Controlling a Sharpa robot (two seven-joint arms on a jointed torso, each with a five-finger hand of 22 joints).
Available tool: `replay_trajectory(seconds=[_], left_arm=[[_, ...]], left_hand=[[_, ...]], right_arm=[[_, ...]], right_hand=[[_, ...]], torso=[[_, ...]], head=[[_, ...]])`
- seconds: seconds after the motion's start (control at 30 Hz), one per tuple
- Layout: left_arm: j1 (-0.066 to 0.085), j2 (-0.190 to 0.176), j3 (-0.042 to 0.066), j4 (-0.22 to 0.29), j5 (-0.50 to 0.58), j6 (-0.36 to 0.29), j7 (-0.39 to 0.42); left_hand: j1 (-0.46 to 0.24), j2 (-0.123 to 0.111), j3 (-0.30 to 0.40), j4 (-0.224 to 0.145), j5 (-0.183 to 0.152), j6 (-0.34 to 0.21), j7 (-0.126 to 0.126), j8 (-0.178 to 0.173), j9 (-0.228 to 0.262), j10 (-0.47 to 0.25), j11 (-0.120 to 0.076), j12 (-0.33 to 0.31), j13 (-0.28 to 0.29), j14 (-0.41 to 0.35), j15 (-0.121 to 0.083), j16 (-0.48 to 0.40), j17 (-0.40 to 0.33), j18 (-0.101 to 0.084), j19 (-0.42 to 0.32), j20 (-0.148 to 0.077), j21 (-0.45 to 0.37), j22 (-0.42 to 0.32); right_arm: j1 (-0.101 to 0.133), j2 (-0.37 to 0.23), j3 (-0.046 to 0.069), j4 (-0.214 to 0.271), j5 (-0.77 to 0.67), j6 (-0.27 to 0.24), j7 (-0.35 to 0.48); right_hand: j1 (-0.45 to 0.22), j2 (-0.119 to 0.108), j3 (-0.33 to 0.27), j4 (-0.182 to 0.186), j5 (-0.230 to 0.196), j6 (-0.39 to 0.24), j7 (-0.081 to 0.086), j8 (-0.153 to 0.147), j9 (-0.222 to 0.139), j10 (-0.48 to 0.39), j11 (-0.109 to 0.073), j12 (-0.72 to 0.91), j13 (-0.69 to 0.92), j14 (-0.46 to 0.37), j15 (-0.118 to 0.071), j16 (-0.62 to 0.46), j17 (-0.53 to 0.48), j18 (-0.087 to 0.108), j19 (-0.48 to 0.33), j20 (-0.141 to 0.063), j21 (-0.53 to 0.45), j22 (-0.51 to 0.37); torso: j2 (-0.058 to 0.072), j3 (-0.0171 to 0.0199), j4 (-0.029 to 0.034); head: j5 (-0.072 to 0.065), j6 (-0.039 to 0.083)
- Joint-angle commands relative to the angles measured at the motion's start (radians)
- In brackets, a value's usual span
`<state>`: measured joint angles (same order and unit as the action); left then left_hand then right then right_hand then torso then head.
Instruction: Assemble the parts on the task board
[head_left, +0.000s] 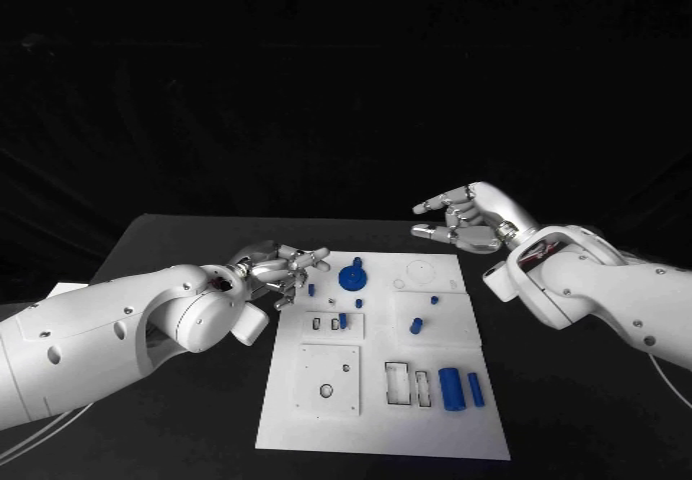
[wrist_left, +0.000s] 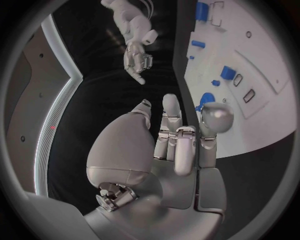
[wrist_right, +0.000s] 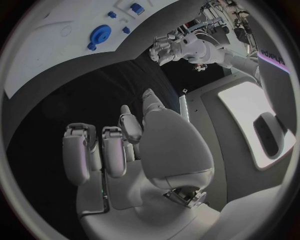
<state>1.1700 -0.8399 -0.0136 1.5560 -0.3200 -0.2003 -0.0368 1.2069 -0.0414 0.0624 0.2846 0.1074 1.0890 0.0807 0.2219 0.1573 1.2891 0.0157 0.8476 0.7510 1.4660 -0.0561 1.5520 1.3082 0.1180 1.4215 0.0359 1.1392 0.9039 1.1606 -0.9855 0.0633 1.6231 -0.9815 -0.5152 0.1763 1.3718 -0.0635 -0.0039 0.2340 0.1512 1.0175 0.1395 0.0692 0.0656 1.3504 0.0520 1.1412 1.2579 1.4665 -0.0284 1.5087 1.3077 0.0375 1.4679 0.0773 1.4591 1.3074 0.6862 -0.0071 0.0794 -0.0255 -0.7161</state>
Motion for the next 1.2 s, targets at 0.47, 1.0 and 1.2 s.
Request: replay_trajectory(seconds=[0.47,1.0,1.2], left_arm=[[0.076,0.174,-0.001,-0.105,-0.670,0.338,-0.709],[0.092,0.271,-0.006,-0.167,-0.717,0.368,-0.760],[0.092,0.297,-0.010,-0.193,-0.717,0.398,-0.768]], left_hand=[[-0.069,0.050,-0.180,0.006,-0.039,-0.069,-0.028,0.276,0.214,0.047,-0.033,0.362,0.376,0.105,-0.024,0.019,0.263,-0.070,0.077,-0.009,0.290,0.417],[-0.071,0.063,-0.227,0.006,-0.050,-0.107,-0.034,0.349,0.296,0.053,-0.039,0.378,0.397,0.105,-0.028,0.019,0.263,-0.075,0.083,-0.011,0.311,0.452],[-0.067,0.066,-0.229,0.006,-0.049,-0.111,-0.035,0.357,0.306,0.056,-0.040,0.382,0.401,0.105,-0.029,0.019,0.263,-0.076,0.084,-0.012,0.315,0.459]], right_arm=[[0.028,-0.050,-0.006,-0.076,0.224,0.155,-0.044],[0.030,-0.032,-0.008,-0.110,0.217,0.171,-0.077],[0.030,-0.025,-0.010,-0.117,0.216,0.175,-0.082]], right_hand=[[0.016,0.010,-0.016,-0.027,0.038,-0.014,0.001,0.002,0.001,-0.030,0.001,-0.051,-0.042,0.064,0.005,-0.032,0.089,0.022,-0.023,0.003,-0.033,-0.015],[0.013,0.013,-0.024,-0.031,0.060,-0.014,0.000,0.003,0.001,-0.030,0.000,-0.054,-0.047,0.064,0.005,-0.035,0.086,0.022,-0.022,0.003,-0.036,-0.017],[0.011,0.013,-0.026,-0.032,0.065,-0.014,0.000,0.003,0.001,-0.030,0.000,-0.054,-0.048,0.064,0.004,-0.036,0.086,0.022,-0.022,0.002,-0.036,-0.017]], torso=[[-0.022,0.0176,-0.0155],[-0.019,0.0150,-0.0124],[-0.018,0.0142,-0.0128]], head=[[0.021,-0.021],[0.019,-0.028],[0.021,-0.033]])
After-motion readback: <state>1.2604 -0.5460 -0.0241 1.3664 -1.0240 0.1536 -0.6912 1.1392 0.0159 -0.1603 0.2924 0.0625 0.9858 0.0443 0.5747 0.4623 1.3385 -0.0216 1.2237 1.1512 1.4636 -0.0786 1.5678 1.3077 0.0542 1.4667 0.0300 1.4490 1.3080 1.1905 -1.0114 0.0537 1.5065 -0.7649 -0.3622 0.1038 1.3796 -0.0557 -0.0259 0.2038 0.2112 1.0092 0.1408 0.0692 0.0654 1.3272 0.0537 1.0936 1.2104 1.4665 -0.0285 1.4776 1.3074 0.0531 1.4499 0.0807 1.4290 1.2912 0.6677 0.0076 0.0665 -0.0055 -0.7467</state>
